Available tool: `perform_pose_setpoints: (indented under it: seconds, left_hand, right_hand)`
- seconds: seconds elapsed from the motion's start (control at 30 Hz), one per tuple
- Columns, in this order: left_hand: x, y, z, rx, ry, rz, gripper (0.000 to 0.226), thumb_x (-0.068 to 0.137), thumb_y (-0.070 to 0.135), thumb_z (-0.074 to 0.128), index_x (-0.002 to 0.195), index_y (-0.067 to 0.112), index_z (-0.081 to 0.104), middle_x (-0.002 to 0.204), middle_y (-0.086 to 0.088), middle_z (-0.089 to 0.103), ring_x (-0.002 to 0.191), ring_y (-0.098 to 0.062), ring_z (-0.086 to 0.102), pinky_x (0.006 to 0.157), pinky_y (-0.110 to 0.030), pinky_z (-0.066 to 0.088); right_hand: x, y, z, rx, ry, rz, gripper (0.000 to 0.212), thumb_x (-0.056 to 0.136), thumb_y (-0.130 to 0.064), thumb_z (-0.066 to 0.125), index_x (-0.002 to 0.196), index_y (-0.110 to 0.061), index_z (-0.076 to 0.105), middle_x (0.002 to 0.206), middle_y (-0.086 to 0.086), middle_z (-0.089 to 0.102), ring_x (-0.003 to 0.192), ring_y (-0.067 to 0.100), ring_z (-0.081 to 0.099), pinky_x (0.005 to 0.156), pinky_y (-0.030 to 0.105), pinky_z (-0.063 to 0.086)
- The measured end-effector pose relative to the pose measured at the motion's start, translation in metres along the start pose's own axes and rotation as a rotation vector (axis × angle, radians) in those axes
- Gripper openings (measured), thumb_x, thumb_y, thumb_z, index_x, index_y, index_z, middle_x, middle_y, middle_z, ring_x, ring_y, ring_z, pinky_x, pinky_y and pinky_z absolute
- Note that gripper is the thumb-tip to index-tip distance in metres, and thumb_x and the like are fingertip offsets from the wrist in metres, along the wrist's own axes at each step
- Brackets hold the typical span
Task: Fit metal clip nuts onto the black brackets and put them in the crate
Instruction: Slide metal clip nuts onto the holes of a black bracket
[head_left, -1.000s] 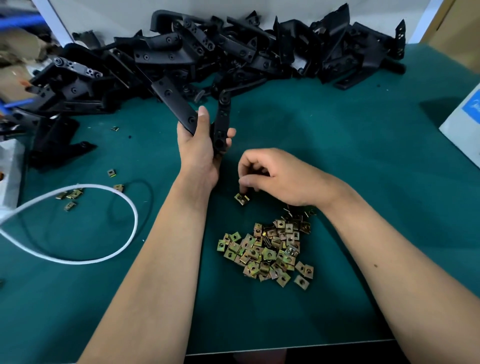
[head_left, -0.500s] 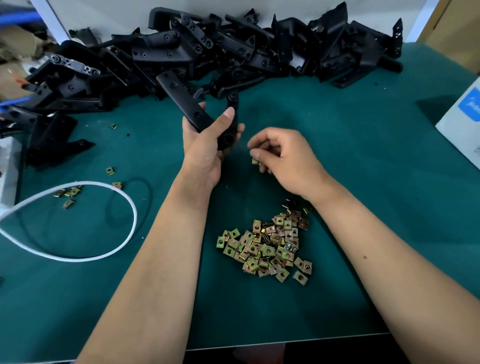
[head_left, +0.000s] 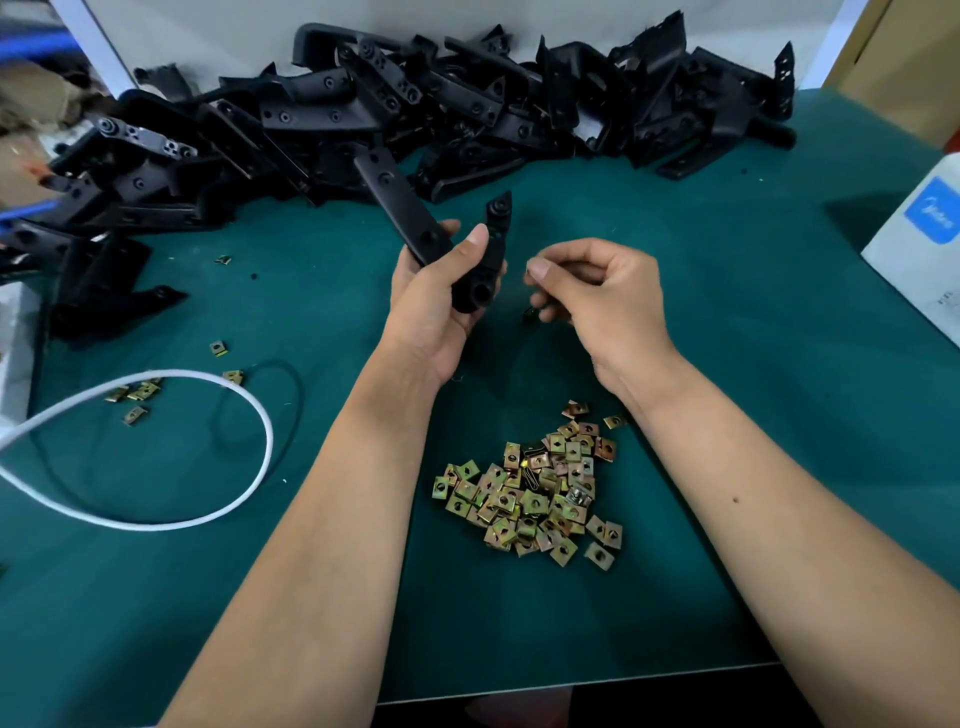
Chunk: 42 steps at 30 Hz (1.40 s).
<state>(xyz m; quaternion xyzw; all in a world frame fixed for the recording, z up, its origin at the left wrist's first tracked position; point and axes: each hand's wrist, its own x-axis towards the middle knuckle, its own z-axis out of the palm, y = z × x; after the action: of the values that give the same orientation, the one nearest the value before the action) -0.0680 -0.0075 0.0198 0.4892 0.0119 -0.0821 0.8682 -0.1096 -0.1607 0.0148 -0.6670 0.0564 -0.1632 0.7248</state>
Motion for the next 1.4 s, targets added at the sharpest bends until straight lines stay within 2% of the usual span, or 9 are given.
perform_pose_setpoints:
  seconds: [0.1,0.23,0.4,0.53,0.7,0.9,1.1,1.27,1.4]
  left_hand:
    - [-0.0011,-0.0016,0.0028,0.057,-0.023,-0.043,0.028,0.093,0.018,0.073,0.116,0.02,0.058,0.095,0.002,0.072,0.086,-0.017,0.068,0.076,-0.03,0.054]
    - [-0.0014,-0.0034,0.005,0.013,-0.031,-0.06,0.026,0.095,0.014,0.07,0.118,0.017,0.057,0.103,-0.005,0.067,0.097,-0.026,0.063,0.091,-0.043,0.049]
    - [0.0006,-0.0045,0.0035,-0.036,0.007,-0.059,0.028,0.095,0.012,0.07,0.119,0.015,0.055,0.102,-0.008,0.061,0.1,-0.03,0.056,0.092,-0.045,0.047]
    - [0.0001,-0.0046,0.0044,-0.043,0.017,-0.056,0.029,0.096,0.012,0.07,0.119,0.015,0.054,0.095,-0.005,0.06,0.09,-0.025,0.056,0.088,-0.042,0.048]
    - [-0.0017,-0.0044,0.0059,-0.057,0.005,-0.063,0.029,0.097,0.013,0.069,0.121,0.016,0.052,0.094,-0.006,0.057,0.078,-0.022,0.056,0.068,-0.038,0.052]
    - [-0.0035,-0.0043,0.0069,-0.031,0.005,-0.061,0.026,0.096,0.013,0.069,0.118,0.016,0.055,0.09,-0.001,0.061,0.079,-0.018,0.06,0.071,-0.037,0.052]
    - [-0.0044,-0.0029,0.0073,0.007,0.016,-0.04,0.024,0.096,0.012,0.069,0.116,0.018,0.058,0.091,0.002,0.067,0.083,-0.015,0.065,0.08,-0.037,0.053]
    - [-0.006,-0.0034,0.0097,0.019,-0.01,-0.043,0.022,0.097,0.011,0.067,0.115,0.018,0.056,0.091,0.003,0.066,0.082,-0.013,0.064,0.072,-0.033,0.054]
    - [-0.0074,-0.0037,0.0102,0.052,-0.03,-0.045,0.023,0.098,0.012,0.067,0.117,0.019,0.055,0.092,0.003,0.066,0.083,-0.014,0.064,0.07,-0.031,0.055]
  right_hand:
    - [-0.0011,-0.0018,0.0017,0.1,-0.007,0.019,0.006,0.09,-0.006,0.077,0.095,-0.003,0.075,0.079,0.01,0.077,0.065,0.017,0.07,0.061,0.022,0.055]
    - [-0.0034,-0.0031,0.0051,0.168,-0.06,0.068,0.008,0.092,0.002,0.072,0.095,-0.004,0.076,0.08,0.01,0.077,0.07,0.02,0.072,0.067,0.026,0.059]
    - [-0.0066,-0.0053,0.0068,0.158,-0.115,0.101,0.007,0.091,0.004,0.072,0.092,-0.002,0.076,0.081,0.013,0.077,0.07,0.021,0.073,0.066,0.026,0.06]
    - [-0.0082,-0.0052,0.0085,0.158,-0.124,0.111,0.006,0.09,0.005,0.072,0.09,-0.001,0.075,0.08,0.013,0.077,0.069,0.021,0.073,0.064,0.026,0.059]
    - [-0.0092,-0.0046,0.0099,0.162,-0.138,0.134,0.007,0.09,0.005,0.072,0.086,-0.001,0.074,0.076,0.014,0.075,0.065,0.021,0.071,0.061,0.025,0.058]
    - [-0.0087,-0.0042,0.0087,0.135,-0.153,0.168,0.008,0.089,0.003,0.074,0.085,-0.004,0.075,0.078,0.008,0.073,0.071,0.017,0.071,0.06,0.026,0.058]
    - [-0.0065,-0.0084,0.0057,0.144,-0.191,0.208,0.009,0.088,0.006,0.074,0.088,-0.002,0.072,0.076,0.007,0.073,0.065,0.016,0.069,0.065,0.024,0.058]
    - [-0.0067,-0.0097,0.0038,0.205,-0.142,0.238,0.031,0.084,0.007,0.078,0.092,-0.011,0.054,0.077,0.013,0.07,0.062,0.021,0.068,0.062,0.027,0.057]
    - [-0.0059,-0.0099,0.0015,0.221,-0.157,0.252,0.04,0.084,0.008,0.077,0.091,-0.015,0.045,0.072,0.01,0.07,0.062,0.019,0.067,0.058,0.023,0.054]
